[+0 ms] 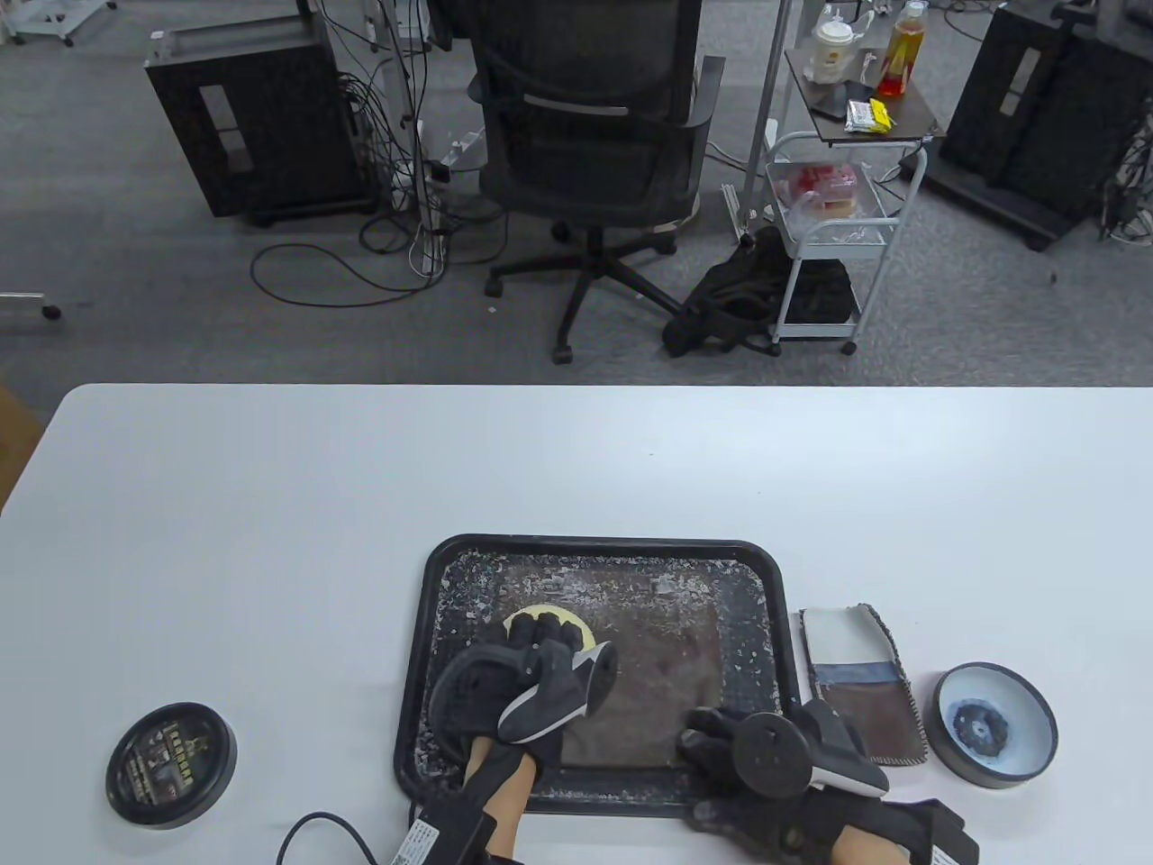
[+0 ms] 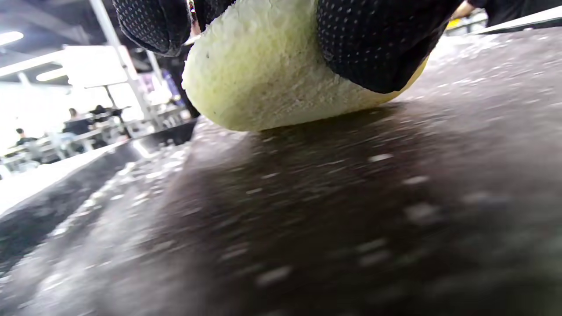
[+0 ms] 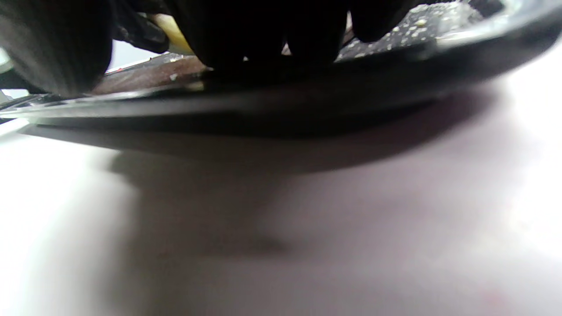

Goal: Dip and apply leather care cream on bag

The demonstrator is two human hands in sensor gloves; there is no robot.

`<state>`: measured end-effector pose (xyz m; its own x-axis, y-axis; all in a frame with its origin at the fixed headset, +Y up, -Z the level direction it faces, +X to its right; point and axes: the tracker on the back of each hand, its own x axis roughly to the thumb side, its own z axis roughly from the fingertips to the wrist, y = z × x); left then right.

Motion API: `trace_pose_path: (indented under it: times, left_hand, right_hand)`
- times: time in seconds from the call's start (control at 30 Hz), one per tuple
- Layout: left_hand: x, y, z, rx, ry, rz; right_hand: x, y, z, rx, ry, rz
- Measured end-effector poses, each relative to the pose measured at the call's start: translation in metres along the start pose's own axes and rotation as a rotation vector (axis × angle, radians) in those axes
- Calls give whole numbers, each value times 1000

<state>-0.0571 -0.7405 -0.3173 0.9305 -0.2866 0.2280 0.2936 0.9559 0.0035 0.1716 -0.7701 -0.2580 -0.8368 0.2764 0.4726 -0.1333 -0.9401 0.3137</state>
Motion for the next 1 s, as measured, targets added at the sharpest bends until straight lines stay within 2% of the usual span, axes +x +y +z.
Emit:
trace_pose_path:
  times: [0.1, 0.27, 0.5, 0.67, 0.77, 0.87, 1.0]
  left_hand:
    - [19, 6, -5, 10, -39, 0]
    - [40, 14, -13, 12, -80, 122]
    - [69, 26, -13, 57, -175, 120]
    - [77, 30, -10, 75, -256, 169]
    - [85, 23, -14, 62, -297, 170]
    - [89, 20, -14, 62, -306, 120]
    - [77, 16, -10, 32, -283, 19]
  right_hand:
    - [0, 0, 0, 2, -1, 0]
    - [0, 0, 0, 2, 0, 0]
    - [0, 0, 0, 4, 1, 0]
    - [0, 0, 0, 4, 2, 1]
    - [0, 0, -1, 4, 2, 1]
    - [0, 0, -1, 4, 2, 1]
    - [0, 0, 0, 5, 2, 1]
